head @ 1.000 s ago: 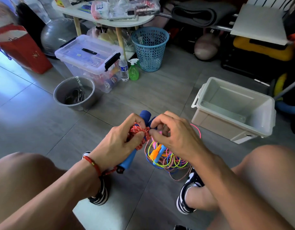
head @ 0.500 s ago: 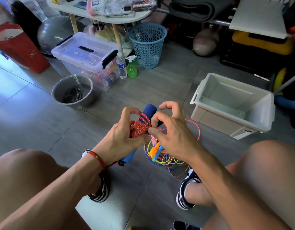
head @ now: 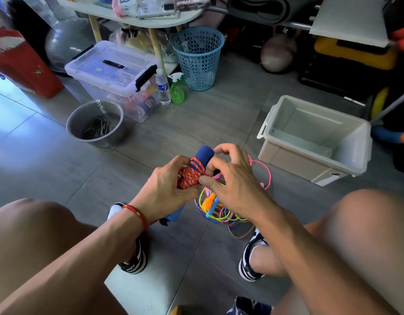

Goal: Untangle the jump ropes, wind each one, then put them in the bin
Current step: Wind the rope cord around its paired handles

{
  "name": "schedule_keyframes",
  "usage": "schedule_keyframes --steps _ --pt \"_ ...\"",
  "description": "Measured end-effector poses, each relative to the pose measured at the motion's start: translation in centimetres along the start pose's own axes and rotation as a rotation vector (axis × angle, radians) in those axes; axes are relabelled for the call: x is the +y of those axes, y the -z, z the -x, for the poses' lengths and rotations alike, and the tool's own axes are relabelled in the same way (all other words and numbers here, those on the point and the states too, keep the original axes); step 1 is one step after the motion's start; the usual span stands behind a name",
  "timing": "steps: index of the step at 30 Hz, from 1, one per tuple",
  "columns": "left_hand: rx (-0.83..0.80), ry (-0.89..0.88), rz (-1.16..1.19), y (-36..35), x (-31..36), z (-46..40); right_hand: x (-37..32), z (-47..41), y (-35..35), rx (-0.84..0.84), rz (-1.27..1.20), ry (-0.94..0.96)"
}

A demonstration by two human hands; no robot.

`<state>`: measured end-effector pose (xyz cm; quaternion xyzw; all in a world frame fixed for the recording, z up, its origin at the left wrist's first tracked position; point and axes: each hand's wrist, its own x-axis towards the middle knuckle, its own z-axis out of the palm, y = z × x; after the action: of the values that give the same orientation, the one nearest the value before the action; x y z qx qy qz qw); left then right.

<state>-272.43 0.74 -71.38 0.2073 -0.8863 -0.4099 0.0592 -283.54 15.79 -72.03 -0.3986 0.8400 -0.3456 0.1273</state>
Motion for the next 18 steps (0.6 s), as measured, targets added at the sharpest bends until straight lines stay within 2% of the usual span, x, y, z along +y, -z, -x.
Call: schedule_keyframes --steps 5,14,18 --pt "0.002 -0.030 -0.056 -0.1 -0.1 -0.7 0.6 0.1 0.5 -0.053 0.109 0.052" --pt "-0.129 -0.005 0.173 -0.5 0.9 -1.9 1.3 1.0 2.2 -0.036 -0.132 -0.017" --pt "-0.200 0.010 0.300 -0.5 2.0 -2.2 1.9 1.5 3.6 -0.040 -0.275 0.009"
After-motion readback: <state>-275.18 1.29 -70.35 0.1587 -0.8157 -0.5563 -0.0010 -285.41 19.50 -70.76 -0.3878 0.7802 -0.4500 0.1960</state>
